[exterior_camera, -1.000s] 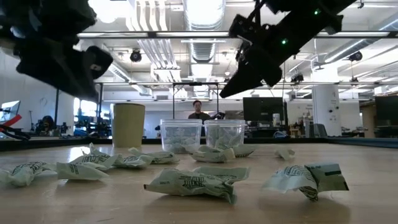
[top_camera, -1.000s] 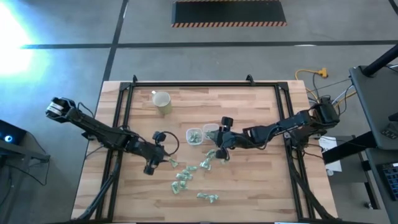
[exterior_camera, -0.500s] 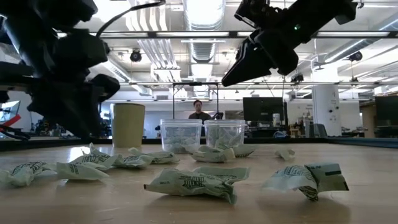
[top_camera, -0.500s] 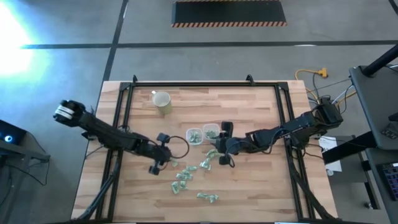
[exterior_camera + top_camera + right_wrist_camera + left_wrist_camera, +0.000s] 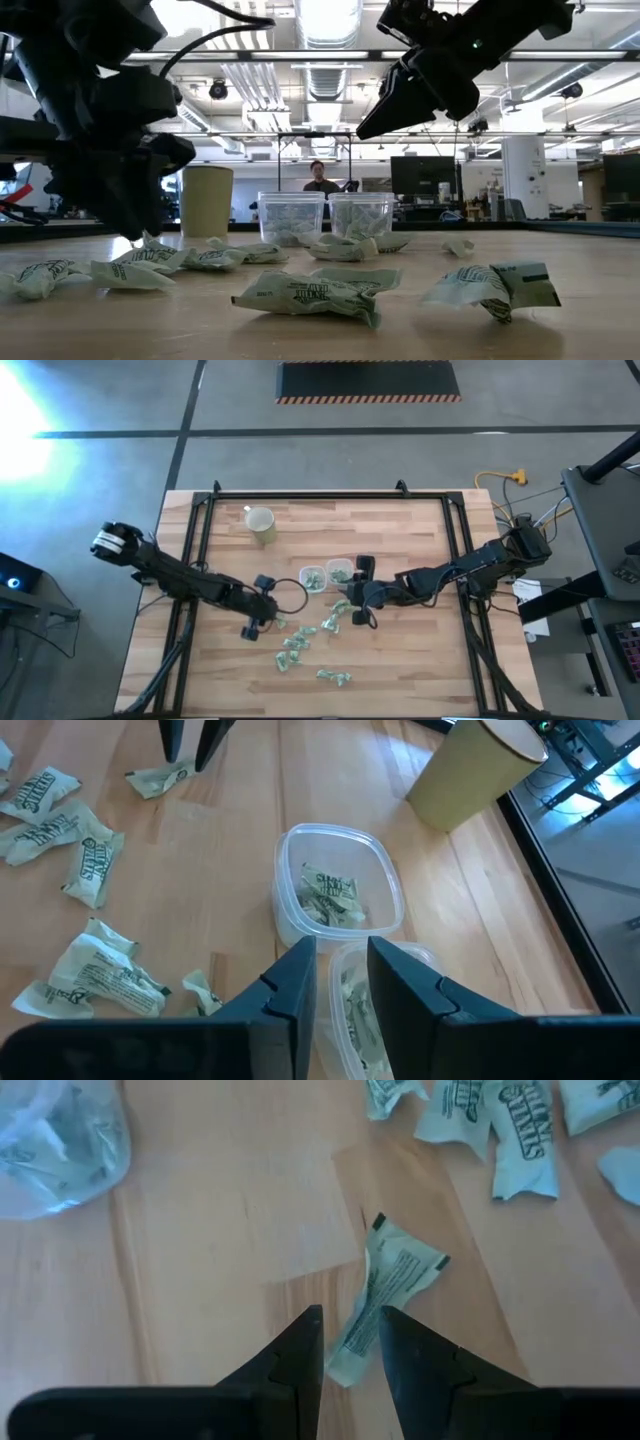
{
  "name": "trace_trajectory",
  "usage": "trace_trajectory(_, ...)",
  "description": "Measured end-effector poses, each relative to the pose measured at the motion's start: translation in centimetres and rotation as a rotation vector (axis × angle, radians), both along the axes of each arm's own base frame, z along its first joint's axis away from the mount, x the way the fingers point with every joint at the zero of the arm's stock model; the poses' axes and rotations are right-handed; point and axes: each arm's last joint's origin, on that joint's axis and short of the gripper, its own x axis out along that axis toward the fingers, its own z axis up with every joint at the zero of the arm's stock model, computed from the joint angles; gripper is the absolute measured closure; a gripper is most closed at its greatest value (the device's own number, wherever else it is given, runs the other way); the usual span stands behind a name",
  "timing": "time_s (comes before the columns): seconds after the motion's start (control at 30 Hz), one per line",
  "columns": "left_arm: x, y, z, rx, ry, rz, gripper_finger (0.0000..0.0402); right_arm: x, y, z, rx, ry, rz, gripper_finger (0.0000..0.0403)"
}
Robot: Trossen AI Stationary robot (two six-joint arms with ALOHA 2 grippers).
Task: Pick and place items into bin
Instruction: Put the stevia packet into the left transparent bin
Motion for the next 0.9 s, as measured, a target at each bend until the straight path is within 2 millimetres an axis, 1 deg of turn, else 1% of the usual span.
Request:
trace_trajectory(0.23,0.4,0.2,-0.8,0.008,0.026,0.004,0.0317,0.0,0.0,0.0,0.003,-0.001,-0.002,0.0318)
trace_trajectory(0.4,0.5,0.5,-1.0,-0.002,0.036,0.012,0.0320,0.0,0.0,0.0,0.003,0.000,-0.003,0.0323)
trace_trajectory(0.5,0.6,0.7,-1.0,-0.002,0.035,0.018,0.0337,0.0,0.0,0.0,0.003,0.001,-0.003,0.0327)
trace_trajectory(0.67,0.6,0.7,-0.9,0.017,0.033,0.002,0.0391,0.0,0.0,0.0,0.003,0.002,-0.003,0.0331)
trace_trajectory(0.8,0.6,0.8,-0.9,0.032,0.029,0.011,0.0394,0.0,0.0,0.0,0.003,0.002,-0.002,0.0329)
trace_trajectory(0.9,0.8,1.0,-0.6,0.105,-0.006,0.066,0.0394,0.0,0.0,0.0,0.002,0.002,-0.002,0.0328)
